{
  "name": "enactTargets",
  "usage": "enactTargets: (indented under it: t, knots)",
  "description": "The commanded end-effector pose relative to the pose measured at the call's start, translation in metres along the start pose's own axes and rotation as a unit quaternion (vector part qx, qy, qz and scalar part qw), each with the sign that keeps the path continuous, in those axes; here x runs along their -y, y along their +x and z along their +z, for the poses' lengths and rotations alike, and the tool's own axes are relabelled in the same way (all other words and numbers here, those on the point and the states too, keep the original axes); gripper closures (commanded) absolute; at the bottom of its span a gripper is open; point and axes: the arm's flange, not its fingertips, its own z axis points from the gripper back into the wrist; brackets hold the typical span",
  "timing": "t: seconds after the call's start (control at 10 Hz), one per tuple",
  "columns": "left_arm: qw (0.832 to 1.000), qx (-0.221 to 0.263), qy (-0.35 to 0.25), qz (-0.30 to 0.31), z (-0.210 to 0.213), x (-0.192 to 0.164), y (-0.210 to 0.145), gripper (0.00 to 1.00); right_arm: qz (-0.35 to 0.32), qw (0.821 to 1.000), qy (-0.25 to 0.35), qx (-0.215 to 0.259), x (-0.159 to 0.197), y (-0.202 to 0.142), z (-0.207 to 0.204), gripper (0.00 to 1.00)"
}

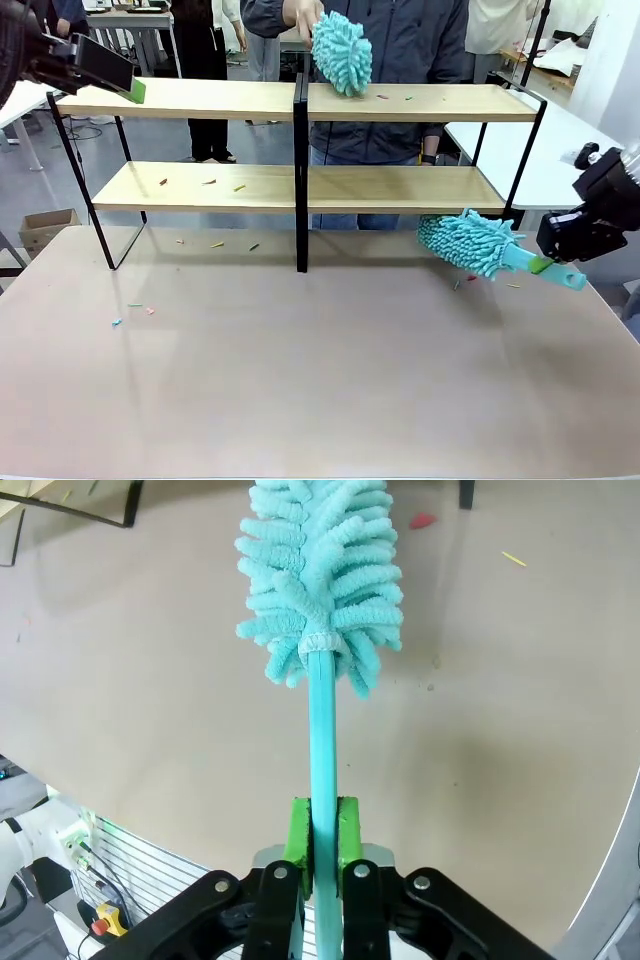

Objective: Clean the shelves.
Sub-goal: Clean a randomly selected level of the Shelf with the Duster.

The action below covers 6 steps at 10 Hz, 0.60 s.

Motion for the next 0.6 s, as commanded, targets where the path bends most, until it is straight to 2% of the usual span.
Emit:
enactTargets:
  t: [0.0,0.3,0.5]
  knots:
    - [1.000,0.003,-0.002,0.002,0.000,-0.002,0.000,0.00,-0.018,1.000,-0.012,0.021,0.004,0.002,-0.010,0.87]
    - [1.000,0.003,-0.002,0.002,0.000,-0.002,0.000,0.00,-0.006,0.999,-0.023,0.031,0.004,0.004,-0.034,0.87]
    - [1.000,0.003,-0.002,0.002,0.000,-0.002,0.000,0.00,-0.016,0.997,-0.059,0.049,0.006,0.007,-0.044,0.87]
